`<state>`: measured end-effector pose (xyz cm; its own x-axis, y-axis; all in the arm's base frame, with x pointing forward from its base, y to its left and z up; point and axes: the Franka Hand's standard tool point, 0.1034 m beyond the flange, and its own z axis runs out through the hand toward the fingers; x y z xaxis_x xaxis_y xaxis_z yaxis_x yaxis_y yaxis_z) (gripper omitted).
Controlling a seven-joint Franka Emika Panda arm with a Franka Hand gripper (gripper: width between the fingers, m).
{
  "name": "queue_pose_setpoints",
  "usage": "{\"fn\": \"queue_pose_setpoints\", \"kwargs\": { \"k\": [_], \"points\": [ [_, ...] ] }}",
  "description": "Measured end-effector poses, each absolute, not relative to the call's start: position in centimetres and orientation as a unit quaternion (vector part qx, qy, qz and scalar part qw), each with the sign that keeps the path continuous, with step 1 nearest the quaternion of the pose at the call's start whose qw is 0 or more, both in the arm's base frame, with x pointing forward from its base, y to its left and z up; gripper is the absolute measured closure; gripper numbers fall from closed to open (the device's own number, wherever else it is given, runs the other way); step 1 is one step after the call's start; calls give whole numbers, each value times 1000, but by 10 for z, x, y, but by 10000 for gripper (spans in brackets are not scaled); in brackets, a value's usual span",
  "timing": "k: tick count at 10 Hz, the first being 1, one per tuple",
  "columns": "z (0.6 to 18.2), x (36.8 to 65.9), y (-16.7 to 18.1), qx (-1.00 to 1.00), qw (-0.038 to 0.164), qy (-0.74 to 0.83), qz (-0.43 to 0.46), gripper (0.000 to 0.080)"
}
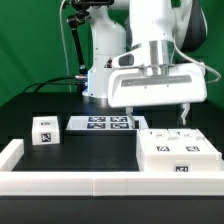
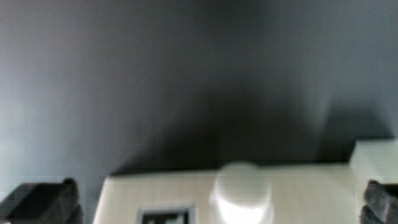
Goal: Assemble cabinet
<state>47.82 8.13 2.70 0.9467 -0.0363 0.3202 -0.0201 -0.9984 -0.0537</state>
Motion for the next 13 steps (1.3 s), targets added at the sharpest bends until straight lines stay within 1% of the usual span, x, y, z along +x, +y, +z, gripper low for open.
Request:
{"fn": "queue_pose_setpoints", "kwargs": {
  "k": [3,4,7,8,9,10,11,12,13],
  "points": [
    [10,488,82,-987,26,17,-161,2],
    [7,489,83,-987,26,17,-160,2],
    [7,496,86,-986,27,16,-164,2],
    [7,498,85,-986,27,14,-165,28],
    [6,501,82,-986,26,12,-167,28],
    [6,505,82,-985,26,12,-168,201],
    [5,506,83,-985,27,12,-169,201],
    [5,506,83,-985,27,11,-168,402],
    [5,506,83,-985,27,11,-168,540]
  ]
}}
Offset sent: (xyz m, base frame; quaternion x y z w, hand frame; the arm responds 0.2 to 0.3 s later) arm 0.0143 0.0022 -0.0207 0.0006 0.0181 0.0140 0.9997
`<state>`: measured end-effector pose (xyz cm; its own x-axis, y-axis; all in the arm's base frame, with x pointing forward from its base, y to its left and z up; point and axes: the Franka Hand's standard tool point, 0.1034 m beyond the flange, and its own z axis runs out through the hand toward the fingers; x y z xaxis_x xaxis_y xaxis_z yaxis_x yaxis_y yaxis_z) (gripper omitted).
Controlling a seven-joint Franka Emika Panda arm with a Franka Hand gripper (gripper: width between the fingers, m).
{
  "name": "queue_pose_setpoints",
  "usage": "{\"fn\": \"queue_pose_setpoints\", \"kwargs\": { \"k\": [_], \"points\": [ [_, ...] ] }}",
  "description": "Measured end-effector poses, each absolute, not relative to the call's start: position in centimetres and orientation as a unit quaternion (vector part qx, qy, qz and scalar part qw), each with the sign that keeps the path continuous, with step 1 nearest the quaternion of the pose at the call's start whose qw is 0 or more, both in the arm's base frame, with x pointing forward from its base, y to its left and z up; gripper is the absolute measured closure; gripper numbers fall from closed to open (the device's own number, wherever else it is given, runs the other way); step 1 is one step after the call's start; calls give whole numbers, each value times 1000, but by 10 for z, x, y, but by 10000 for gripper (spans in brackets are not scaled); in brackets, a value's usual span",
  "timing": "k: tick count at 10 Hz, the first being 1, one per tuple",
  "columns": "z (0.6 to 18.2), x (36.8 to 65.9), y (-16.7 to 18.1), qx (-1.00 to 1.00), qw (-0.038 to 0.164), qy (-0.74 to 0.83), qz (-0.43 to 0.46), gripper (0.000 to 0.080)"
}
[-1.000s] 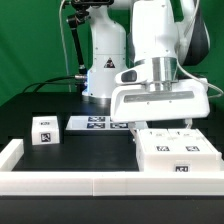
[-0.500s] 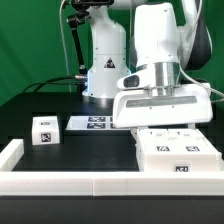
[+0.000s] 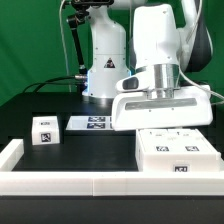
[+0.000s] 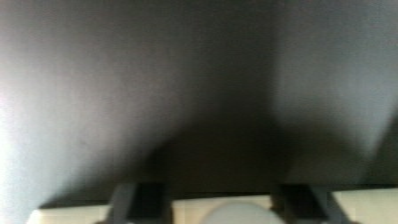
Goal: Assemble cabinet
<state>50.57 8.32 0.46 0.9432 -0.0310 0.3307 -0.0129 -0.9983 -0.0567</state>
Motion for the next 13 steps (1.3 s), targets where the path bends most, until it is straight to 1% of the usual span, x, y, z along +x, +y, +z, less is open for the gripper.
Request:
{"fn": "queue_pose_setpoints", "kwargs": {
  "k": [1,2,3,7,8,10,11,13],
  "points": [
    [4,505,83,-986,27,11,-167,540],
    [4,504,83,-986,26,11,-167,727],
    [4,504,83,-986,26,11,-166,778],
    [4,504,81,-986,26,9,-165,797],
    [10,503,76,-987,25,5,-161,797],
    [33,501,75,-988,30,5,-154,797],
    [41,501,72,-987,31,7,-155,797],
    [51,501,68,-987,32,11,-156,797]
  ]
}}
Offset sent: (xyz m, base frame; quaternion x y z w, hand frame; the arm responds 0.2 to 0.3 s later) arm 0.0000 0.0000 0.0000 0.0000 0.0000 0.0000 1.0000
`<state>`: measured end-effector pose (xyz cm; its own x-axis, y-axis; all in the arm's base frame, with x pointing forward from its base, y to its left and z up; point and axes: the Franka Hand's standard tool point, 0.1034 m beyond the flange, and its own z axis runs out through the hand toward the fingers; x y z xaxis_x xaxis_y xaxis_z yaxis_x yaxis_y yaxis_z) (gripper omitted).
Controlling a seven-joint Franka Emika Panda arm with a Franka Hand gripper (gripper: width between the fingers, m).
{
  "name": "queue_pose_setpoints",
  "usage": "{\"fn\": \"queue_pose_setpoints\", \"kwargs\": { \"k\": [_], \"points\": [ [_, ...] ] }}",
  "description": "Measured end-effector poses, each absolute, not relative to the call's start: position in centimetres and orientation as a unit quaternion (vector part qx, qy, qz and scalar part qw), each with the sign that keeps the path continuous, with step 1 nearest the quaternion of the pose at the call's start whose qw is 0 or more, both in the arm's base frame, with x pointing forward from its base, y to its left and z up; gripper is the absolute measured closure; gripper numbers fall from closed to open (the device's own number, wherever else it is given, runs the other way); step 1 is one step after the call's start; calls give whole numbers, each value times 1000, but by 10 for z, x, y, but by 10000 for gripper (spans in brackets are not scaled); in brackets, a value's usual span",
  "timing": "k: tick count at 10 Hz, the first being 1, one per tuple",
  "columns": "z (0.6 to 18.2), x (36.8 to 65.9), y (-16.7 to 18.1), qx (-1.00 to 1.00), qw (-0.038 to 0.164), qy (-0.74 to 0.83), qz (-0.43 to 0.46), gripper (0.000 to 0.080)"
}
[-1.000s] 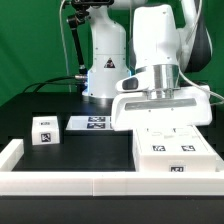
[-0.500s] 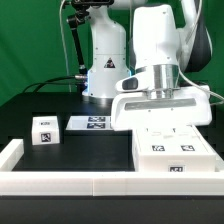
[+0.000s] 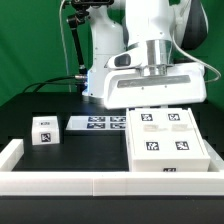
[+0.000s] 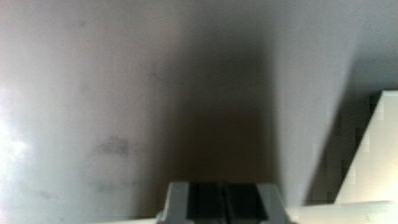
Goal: Assemble cabinet
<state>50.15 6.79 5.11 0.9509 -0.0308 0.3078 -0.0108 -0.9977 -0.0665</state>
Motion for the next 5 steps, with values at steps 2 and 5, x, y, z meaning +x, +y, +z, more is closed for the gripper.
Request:
{"fn": "queue_pose_setpoints", "kwargs": {
  "k": [2,5],
  "points": [
    [66,501,66,-986,33,10,-162,797],
    [91,504,73,-985,39,3,-166,798]
  ]
}}
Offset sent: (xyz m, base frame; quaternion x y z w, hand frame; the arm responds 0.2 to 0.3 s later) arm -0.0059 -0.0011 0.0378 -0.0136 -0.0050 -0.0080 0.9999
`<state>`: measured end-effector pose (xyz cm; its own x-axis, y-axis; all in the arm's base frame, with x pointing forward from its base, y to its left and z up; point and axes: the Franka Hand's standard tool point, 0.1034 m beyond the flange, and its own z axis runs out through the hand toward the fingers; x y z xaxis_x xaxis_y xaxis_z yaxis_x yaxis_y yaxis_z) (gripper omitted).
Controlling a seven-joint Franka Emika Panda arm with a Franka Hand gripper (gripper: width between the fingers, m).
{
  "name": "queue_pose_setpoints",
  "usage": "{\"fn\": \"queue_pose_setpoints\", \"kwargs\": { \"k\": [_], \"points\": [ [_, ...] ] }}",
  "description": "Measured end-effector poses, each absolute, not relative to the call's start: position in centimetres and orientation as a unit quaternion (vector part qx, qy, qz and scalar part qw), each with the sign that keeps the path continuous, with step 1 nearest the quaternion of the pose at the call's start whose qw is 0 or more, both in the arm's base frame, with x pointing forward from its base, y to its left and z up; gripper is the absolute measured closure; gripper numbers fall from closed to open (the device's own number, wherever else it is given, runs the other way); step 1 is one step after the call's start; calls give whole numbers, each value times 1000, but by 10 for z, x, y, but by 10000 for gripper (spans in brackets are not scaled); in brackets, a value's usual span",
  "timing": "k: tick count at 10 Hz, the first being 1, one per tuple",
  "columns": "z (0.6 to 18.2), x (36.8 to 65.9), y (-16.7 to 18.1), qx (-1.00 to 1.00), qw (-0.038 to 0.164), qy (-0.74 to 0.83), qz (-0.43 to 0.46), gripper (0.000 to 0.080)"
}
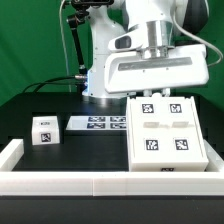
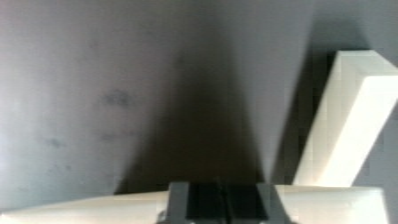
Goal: Assemble cabinet
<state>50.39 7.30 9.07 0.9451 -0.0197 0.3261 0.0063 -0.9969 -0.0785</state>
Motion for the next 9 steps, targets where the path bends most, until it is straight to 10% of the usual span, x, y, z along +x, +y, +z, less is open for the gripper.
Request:
{"fn": "queue_pose_setpoints", "kwargs": {
  "k": [9],
  "points": [
    [111,510,75,-988,50,5,-148,797]
  ]
}}
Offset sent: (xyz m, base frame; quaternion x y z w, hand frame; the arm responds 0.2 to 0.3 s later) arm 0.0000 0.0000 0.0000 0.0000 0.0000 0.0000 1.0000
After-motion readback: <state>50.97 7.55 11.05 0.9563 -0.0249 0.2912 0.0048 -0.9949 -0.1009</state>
